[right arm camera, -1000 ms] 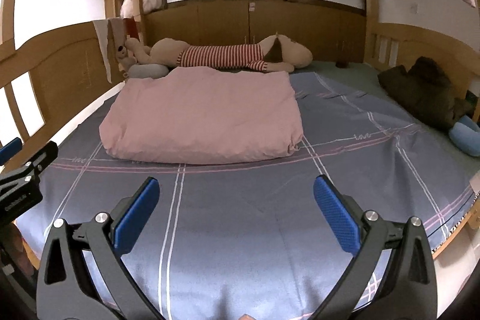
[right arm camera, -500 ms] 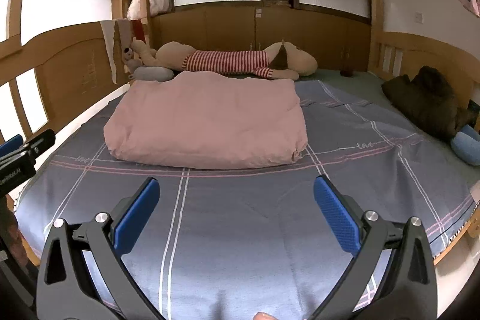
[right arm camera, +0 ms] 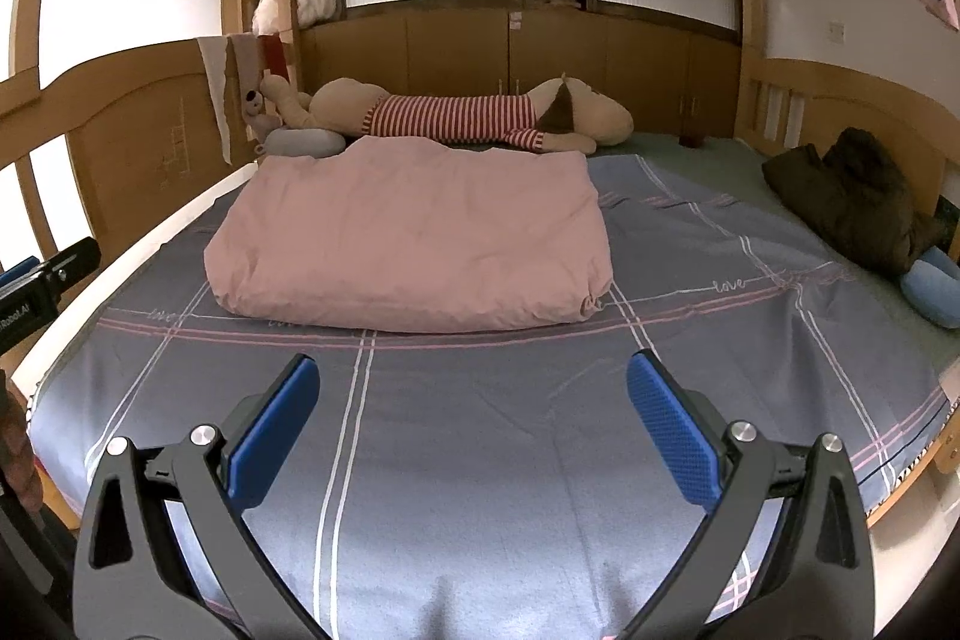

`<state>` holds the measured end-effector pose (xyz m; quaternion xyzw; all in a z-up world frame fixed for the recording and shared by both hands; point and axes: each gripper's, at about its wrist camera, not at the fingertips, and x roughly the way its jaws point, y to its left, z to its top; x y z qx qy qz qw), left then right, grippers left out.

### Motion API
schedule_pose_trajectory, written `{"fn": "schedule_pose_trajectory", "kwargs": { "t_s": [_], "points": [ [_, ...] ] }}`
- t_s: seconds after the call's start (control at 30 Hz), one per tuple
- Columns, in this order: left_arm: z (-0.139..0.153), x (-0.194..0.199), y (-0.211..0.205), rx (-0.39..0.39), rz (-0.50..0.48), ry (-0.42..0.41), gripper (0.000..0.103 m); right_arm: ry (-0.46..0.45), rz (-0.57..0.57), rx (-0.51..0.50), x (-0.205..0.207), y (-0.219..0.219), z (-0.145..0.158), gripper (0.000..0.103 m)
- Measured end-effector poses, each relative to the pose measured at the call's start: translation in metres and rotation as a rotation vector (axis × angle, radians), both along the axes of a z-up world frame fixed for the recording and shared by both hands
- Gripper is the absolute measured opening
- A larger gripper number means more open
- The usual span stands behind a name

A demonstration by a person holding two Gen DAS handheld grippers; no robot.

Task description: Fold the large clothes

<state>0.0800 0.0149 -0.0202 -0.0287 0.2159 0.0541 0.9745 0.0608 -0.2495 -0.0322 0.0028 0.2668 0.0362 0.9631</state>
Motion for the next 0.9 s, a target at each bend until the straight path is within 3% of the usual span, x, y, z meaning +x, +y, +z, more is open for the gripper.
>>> {"fn": "schedule_pose_trajectory", "kwargs": {
  "t_s": [0.9],
  "points": [
    [0.0027,0.0016,0.0025,0.021,-0.022,-0.008,0.101,-0.001,0.002,-0.003,0.0011,0.0002,0.0018,0.102]
  ]
}}
